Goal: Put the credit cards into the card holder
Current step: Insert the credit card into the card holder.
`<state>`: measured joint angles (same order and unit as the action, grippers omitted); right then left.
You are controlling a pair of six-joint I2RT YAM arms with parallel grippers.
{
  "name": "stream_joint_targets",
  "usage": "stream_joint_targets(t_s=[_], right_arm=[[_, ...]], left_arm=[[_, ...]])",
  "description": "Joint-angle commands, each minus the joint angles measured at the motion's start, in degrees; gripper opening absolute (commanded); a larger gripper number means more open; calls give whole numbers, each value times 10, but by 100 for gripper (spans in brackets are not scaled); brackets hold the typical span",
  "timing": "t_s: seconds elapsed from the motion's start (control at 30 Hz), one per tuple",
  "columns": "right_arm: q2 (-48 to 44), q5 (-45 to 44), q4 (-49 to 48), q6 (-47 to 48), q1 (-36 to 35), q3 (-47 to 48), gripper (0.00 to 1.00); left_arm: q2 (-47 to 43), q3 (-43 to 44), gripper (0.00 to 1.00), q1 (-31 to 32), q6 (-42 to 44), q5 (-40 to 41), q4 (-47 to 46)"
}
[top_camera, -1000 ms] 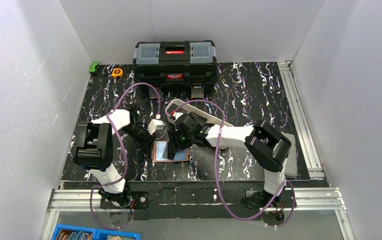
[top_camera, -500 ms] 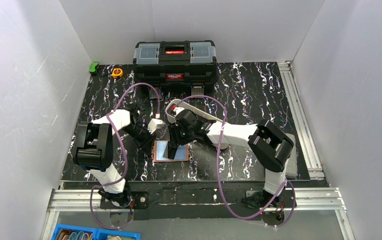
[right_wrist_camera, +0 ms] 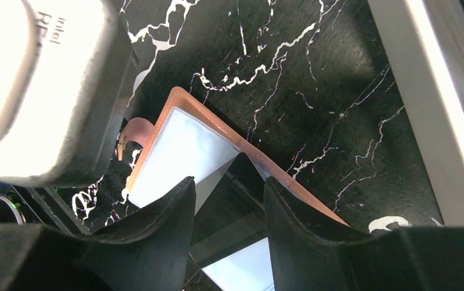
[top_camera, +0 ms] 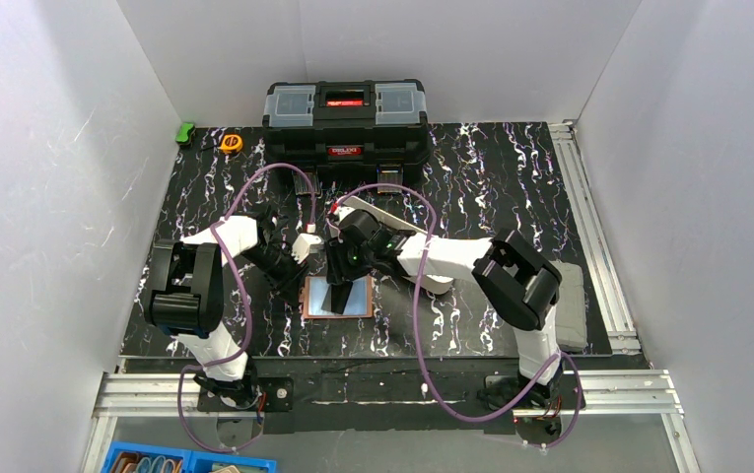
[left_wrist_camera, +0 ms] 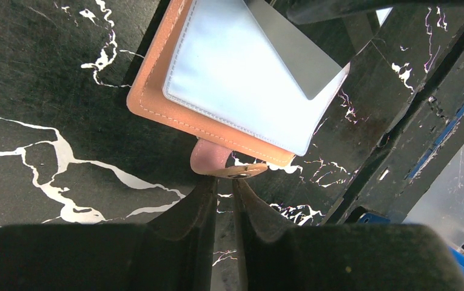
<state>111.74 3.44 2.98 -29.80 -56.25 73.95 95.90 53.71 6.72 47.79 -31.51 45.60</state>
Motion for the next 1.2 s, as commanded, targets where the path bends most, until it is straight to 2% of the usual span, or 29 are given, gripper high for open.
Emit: stream_joint_targets(t_s=[0.0,0.53,0.83,1.17], right_arm=[[9,22,-24,-3,1,12,52],[30,59,-58,-20,-4,5,45],[17,24,-56,1,2,4,45],[27,25,-73,4,8,13,46]], left_arm=[[-12,-8,15,3,8,16,-25],[-7,-10,15,3,9,25,-26],[-6,-11,14,3,12,28,-25],[-6,-11,14,3,14,32,-24]])
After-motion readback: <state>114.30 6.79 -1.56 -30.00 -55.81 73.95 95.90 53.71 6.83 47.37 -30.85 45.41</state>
